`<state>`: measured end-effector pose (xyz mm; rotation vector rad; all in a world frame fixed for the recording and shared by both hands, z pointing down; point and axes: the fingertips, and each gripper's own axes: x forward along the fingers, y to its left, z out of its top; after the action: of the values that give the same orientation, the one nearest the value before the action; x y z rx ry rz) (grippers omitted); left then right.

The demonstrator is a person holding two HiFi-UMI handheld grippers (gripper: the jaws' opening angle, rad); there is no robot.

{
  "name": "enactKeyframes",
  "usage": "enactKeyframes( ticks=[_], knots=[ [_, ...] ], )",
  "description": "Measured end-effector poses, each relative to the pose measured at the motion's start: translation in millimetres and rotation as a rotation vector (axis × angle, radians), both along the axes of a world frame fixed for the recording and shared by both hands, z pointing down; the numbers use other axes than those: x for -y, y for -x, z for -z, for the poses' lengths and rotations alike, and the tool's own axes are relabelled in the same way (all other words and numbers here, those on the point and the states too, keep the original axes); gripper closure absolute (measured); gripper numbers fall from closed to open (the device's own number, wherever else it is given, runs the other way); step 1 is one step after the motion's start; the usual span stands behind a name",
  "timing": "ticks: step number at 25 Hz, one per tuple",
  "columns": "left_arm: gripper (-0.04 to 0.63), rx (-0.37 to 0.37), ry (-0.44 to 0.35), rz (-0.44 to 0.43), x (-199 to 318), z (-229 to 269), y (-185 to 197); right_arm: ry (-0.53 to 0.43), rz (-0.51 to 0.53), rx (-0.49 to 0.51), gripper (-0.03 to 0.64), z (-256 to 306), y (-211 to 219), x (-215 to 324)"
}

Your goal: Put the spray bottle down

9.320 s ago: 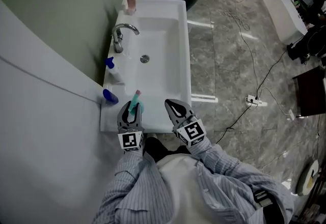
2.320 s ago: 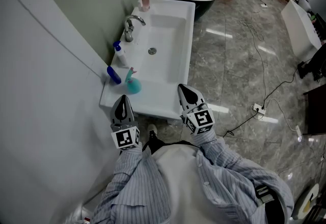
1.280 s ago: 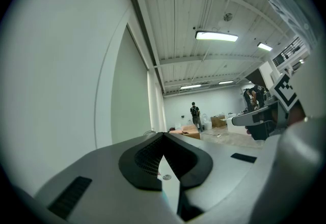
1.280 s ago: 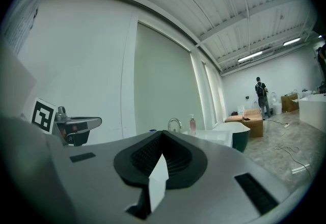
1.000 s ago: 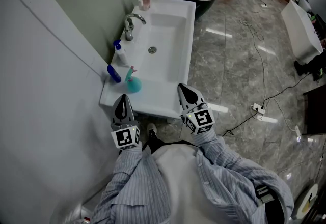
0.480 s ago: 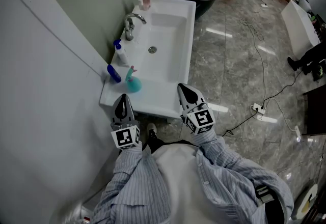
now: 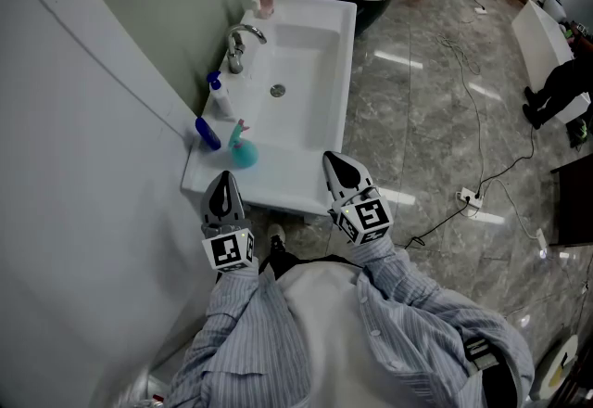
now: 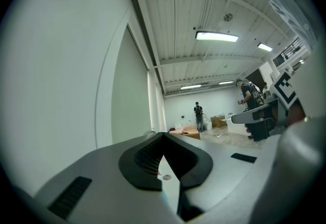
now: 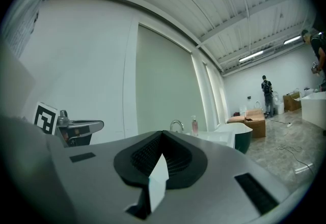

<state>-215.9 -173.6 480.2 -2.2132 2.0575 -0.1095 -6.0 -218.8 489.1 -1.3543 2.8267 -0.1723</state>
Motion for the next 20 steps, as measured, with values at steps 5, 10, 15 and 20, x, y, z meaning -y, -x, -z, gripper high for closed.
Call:
enactKeyframes(
  ticks=[5,10,15,20],
  knots=[
    [0.595,-0.002,0.001,0.002,-0.7,-0.2,2.0,0.002,-0.001,0.013,0.601,1.1,0.7,0.1],
    [0.595,0.0,0.0,0.0,-1.9,0.7,1.5,-0.006,0.001,0.005,0.601,3.2,1.6,-1.7],
    [0.594,-0.003,-0.002,0.0,-2.9,1.7,1.8,-0.014,0.002,-0.009,0.601,5.3,3.1,-3.3],
    [0.595,-0.004,-0.004,-0.003,-2.7,2.9,1.4,-0.005,0.008,0.001,0.603,5.4,4.2,-3.8]
  ],
)
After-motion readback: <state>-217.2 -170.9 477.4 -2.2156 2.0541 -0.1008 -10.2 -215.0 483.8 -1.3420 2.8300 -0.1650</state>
